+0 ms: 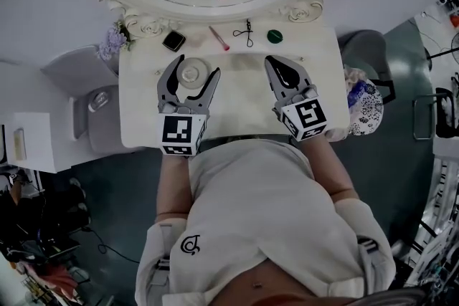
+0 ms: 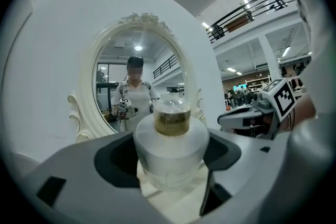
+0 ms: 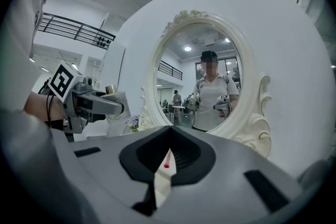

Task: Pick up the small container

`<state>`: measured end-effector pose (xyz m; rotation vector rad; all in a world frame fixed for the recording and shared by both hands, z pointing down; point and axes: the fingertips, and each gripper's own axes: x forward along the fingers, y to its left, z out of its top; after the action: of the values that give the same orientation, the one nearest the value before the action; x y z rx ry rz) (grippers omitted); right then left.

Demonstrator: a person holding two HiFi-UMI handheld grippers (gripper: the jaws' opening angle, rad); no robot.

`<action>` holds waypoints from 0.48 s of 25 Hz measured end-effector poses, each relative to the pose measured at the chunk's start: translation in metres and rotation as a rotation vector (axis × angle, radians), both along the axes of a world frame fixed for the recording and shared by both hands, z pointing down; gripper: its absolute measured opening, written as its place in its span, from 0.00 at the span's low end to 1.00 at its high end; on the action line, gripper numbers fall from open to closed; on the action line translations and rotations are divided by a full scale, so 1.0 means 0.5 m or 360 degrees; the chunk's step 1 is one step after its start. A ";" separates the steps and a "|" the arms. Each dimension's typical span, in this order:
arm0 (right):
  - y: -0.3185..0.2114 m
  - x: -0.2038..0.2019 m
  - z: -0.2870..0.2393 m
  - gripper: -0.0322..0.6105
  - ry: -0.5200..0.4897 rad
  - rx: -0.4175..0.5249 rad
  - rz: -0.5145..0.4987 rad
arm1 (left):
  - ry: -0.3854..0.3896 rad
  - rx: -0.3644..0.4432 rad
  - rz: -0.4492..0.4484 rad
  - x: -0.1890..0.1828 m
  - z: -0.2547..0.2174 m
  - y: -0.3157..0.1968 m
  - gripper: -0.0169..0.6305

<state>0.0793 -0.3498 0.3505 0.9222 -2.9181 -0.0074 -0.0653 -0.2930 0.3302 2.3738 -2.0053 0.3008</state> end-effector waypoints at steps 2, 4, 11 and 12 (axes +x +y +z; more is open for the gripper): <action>0.003 0.006 -0.012 0.06 -0.0012 0.0028 0.0022 | -0.0012 0.0003 -0.0008 -0.008 -0.008 0.004 0.57; -0.003 0.020 -0.024 0.06 -0.0031 0.0060 0.0091 | -0.0007 0.0010 -0.0013 -0.013 -0.016 0.006 0.57; -0.002 0.030 -0.039 0.06 -0.0069 0.0084 0.0123 | 0.0026 0.0017 -0.0012 -0.013 -0.027 0.003 0.57; 0.001 0.027 -0.039 0.06 -0.0059 0.0087 0.0104 | 0.0026 0.0015 -0.0009 -0.011 -0.027 0.003 0.57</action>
<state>0.0929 -0.3495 0.3311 1.0362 -2.9337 -0.0673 -0.0710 -0.2917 0.3169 2.3681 -2.0104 0.2712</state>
